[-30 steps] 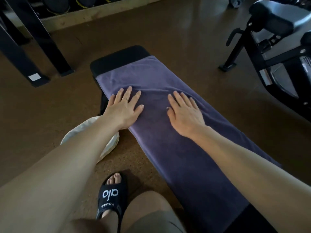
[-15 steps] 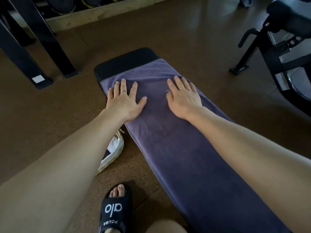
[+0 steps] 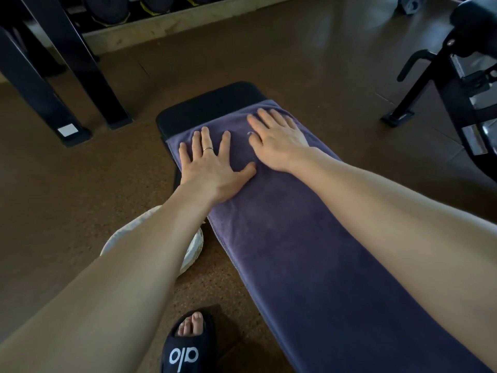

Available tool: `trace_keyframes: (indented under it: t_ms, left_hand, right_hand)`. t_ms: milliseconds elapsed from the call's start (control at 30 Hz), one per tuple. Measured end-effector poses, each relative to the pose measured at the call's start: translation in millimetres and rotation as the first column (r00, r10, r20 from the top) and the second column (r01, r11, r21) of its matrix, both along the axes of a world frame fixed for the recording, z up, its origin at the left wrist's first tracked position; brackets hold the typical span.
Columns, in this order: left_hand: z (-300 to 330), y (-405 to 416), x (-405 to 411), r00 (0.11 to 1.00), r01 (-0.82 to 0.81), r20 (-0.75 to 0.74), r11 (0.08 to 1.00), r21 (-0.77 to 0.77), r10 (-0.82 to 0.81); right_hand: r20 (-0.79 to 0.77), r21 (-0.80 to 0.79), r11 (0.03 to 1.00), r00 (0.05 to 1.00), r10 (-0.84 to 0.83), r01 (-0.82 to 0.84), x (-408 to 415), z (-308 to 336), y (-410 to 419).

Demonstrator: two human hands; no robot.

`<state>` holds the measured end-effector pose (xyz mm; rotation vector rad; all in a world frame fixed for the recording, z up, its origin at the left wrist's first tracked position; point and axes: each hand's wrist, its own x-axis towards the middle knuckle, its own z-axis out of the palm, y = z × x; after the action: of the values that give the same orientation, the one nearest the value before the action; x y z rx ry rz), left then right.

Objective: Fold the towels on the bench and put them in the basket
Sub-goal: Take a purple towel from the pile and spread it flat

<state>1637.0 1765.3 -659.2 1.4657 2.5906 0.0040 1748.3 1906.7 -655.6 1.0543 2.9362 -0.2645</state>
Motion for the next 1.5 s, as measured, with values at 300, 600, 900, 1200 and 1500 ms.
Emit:
trace_keyframes:
  t_ms: [300, 600, 900, 1200, 1500]
  left_hand:
    - [-4.4, 1.2, -25.4, 0.994, -0.109, 0.02, 0.993, 0.046, 0.108]
    - [-5.9, 0.4, -25.8, 0.994, -0.113, 0.012, 0.992, 0.058, 0.113]
    - [-9.5, 0.3, -25.0, 0.993, -0.115, 0.004, 0.99, 0.083, 0.115]
    - [-16.6, -0.7, -28.4, 0.989, -0.142, 0.065, 0.962, 0.236, 0.13]
    - [10.4, -2.5, -61.5, 0.895, -0.427, 0.34, 0.777, 0.463, 0.289]
  right_hand:
    - [0.021, -0.103, 0.971, 0.977, -0.213, 0.214, -15.4, 0.7, 28.5]
    - [-0.035, -0.154, 0.958, 0.968, -0.248, 0.24, -8.8, 2.0, 42.9]
    - [-0.068, -0.164, 0.974, 0.983, -0.173, 0.16, -15.5, 6.3, 47.1]
    - [-0.057, -0.471, 0.788, 0.877, -0.476, 0.397, -20.4, 9.0, 74.7]
    - [-0.193, -0.69, 0.571, 0.647, -0.738, 0.445, -38.0, 23.7, 82.0]
